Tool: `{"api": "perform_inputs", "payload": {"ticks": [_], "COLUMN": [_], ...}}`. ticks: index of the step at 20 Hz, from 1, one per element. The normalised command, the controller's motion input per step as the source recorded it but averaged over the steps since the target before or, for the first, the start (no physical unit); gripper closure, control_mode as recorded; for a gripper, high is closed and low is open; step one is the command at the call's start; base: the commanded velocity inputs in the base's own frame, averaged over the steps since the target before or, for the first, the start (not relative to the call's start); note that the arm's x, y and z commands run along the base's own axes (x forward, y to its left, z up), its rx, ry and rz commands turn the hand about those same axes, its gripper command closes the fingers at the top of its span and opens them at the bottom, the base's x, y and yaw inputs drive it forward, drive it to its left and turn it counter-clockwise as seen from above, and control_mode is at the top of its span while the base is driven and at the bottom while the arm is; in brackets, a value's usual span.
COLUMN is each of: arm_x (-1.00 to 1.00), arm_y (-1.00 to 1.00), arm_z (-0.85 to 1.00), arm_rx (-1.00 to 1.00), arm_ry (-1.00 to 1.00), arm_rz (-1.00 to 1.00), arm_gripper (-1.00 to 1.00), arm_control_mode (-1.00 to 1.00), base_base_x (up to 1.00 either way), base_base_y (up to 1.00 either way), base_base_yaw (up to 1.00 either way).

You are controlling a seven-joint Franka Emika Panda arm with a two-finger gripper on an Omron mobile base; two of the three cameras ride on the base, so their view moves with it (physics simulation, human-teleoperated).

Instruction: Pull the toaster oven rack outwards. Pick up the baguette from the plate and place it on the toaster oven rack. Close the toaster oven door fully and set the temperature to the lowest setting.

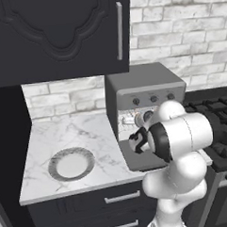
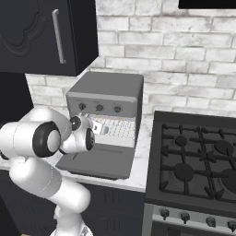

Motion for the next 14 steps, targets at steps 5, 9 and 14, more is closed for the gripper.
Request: {"api": "perform_inputs", "payload": {"ticks": [5, 9, 14], "arm_x": [0.54, 0.52, -0.08], "arm_y": [-0.02, -0.04, -0.05], "arm_z": [0.0, 0.05, 0.36], "arm_rx": [0.0, 0.0, 0.0], "arm_ry": [-0.09, -0.09, -0.08], "arm_rz": [0.08, 0.09, 0.09], "arm_gripper": [-1.0, -1.0, -1.0], "arm_control_mode": [-1.0, -1.0, -1.0], "base_base_x": [0.0, 0.0, 0.0], "base_base_y": [0.0, 0.0, 0.0], "base_base_yaw": [0.0, 0.0, 0.0]}}
